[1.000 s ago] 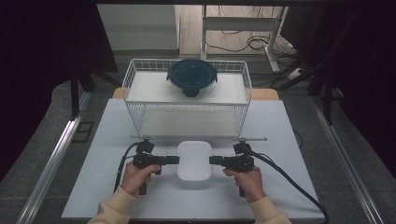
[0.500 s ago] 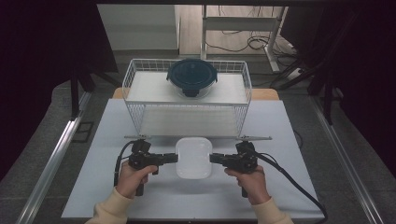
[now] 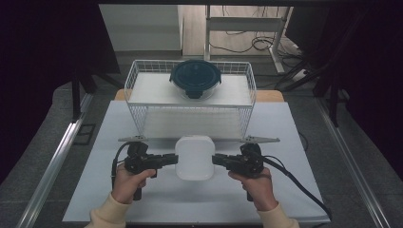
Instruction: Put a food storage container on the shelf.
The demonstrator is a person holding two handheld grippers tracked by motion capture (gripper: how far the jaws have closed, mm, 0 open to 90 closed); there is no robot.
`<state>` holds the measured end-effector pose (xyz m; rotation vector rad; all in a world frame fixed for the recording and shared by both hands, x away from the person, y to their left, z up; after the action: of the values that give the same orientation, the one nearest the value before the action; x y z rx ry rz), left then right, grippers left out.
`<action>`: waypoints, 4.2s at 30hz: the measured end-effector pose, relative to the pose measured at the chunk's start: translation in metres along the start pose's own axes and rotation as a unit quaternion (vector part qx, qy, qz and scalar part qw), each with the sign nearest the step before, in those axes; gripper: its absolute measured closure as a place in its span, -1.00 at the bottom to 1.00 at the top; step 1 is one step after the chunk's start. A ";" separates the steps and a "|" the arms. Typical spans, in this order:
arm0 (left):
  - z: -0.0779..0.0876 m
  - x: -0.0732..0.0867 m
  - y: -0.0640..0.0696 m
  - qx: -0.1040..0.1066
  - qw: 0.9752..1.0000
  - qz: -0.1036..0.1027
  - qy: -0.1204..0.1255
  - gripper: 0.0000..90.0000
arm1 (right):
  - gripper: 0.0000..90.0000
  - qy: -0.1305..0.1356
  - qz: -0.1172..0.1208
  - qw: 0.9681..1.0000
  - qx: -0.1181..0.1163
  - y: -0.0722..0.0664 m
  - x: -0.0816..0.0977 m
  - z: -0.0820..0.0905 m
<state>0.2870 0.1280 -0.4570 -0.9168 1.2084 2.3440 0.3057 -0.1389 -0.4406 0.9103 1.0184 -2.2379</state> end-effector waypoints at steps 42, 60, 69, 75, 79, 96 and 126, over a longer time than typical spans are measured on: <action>0.041 -0.101 0.052 -0.019 0.994 -0.092 0.050 0.74 | 0.79 0.058 0.077 0.995 -0.001 -0.038 -0.098 0.046; 0.065 -0.168 0.072 -0.035 0.990 -0.119 0.064 0.74 | 0.78 0.066 0.106 0.992 0.015 -0.054 -0.170 0.062; 0.064 -0.198 0.070 -0.037 0.991 -0.110 0.064 0.74 | 0.78 0.060 0.104 0.993 0.016 -0.048 -0.199 0.062; 0.063 -0.227 0.067 -0.037 0.993 -0.100 0.057 0.74 | 0.78 0.056 0.092 0.994 0.013 -0.040 -0.228 0.061; 0.063 -0.241 0.063 -0.044 0.993 -0.097 0.052 0.74 | 0.78 0.050 0.089 0.995 0.016 -0.035 -0.242 0.058; 0.043 -0.261 0.018 -0.044 0.998 -0.035 0.021 0.73 | 0.78 0.017 0.033 0.999 0.007 -0.001 -0.263 0.023; 0.013 -0.288 -0.033 0.018 0.994 0.105 0.035 0.50 | 0.60 0.046 -0.170 0.983 -0.049 0.062 -0.284 -0.013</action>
<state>0.5114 0.1540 -0.2742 -0.9064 1.4343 2.4594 0.5347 -0.1164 -0.2630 0.8562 1.4044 -2.4105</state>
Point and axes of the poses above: each handheld gripper's, and its own axes: z roughly backward along the jaws, x roughly out of its underside, y roughly to its right, the point moved 4 cm from there along -z, roughly forward along the jaws, and after that the axes turned 1 degree about z, right-handed, at the moved point
